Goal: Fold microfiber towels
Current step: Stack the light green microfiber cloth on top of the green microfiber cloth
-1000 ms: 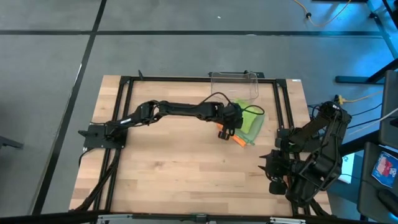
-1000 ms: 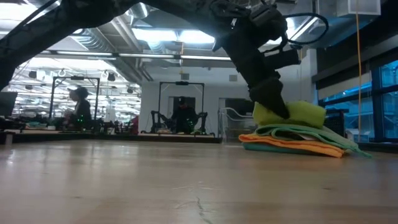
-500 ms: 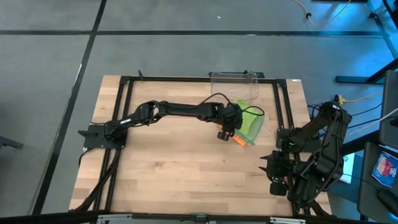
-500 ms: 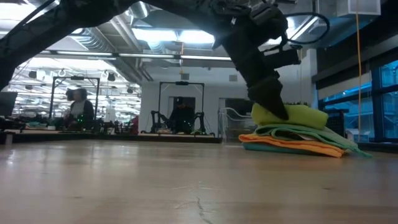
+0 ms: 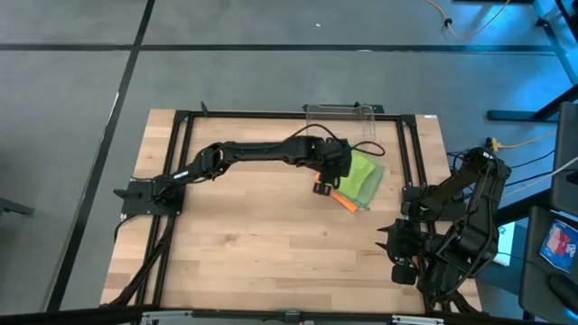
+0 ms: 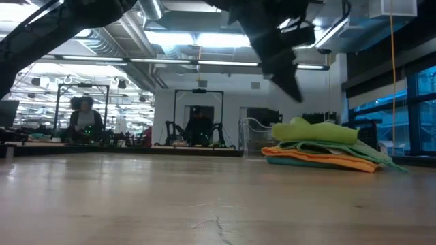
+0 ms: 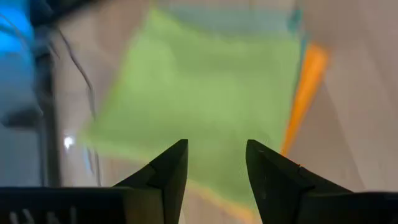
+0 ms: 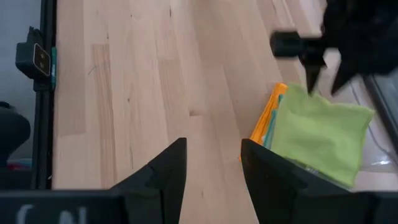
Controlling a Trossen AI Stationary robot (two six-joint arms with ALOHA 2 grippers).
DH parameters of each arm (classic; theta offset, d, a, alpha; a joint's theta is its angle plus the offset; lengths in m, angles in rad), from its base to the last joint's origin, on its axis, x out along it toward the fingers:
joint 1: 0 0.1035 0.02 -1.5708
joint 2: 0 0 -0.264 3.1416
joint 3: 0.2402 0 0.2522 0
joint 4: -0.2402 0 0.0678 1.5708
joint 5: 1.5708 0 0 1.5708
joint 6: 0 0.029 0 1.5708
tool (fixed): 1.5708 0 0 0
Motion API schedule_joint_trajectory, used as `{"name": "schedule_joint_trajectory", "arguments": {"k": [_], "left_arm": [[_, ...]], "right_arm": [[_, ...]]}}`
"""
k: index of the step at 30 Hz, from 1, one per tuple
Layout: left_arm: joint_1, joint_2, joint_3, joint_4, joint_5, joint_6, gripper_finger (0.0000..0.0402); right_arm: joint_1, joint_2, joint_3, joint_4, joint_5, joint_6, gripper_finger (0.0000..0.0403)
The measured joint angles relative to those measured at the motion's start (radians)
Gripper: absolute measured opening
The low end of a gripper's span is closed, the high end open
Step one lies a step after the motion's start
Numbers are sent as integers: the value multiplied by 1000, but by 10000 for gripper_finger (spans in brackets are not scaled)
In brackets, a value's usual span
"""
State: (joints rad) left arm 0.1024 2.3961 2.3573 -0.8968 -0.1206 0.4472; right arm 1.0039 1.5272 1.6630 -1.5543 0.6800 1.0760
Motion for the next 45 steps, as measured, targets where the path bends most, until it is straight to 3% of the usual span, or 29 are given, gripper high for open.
{"name": "schedule_joint_trajectory", "arguments": {"k": [3,11,15,21,24,26,29,34,36,40,45], "left_arm": [[8,-38,-3,-108,9,0,152],[62,-235,-2,-440,102,31,150],[135,-349,0,-496,235,34,150],[239,-422,0,-448,387,33,150],[269,-421,0,-438,402,40,150],[285,-412,-2,-440,401,73,150],[305,-404,-2,-442,400,149,150],[335,-406,-2,-457,396,250,150],[353,-411,-2,-494,398,252,150],[403,-413,-2,-607,482,218,150],[433,-413,-27,-674,611,209,150]], "right_arm": [[0,6,0,-1,7,46,155],[-21,91,-47,-6,216,207,155],[-101,107,-213,-6,311,428,155],[-329,74,-569,46,319,788,155],[-450,26,-719,180,322,830,155],[-519,-12,-796,325,346,769,155],[-611,-61,-885,622,335,524,155],[-792,-103,-998,1271,104,-185,155],[-866,-104,-1023,1441,91,-362,155],[-937,-104,-1029,1474,215,-424,155],[-930,-79,-1115,1532,191,-357,155]]}}
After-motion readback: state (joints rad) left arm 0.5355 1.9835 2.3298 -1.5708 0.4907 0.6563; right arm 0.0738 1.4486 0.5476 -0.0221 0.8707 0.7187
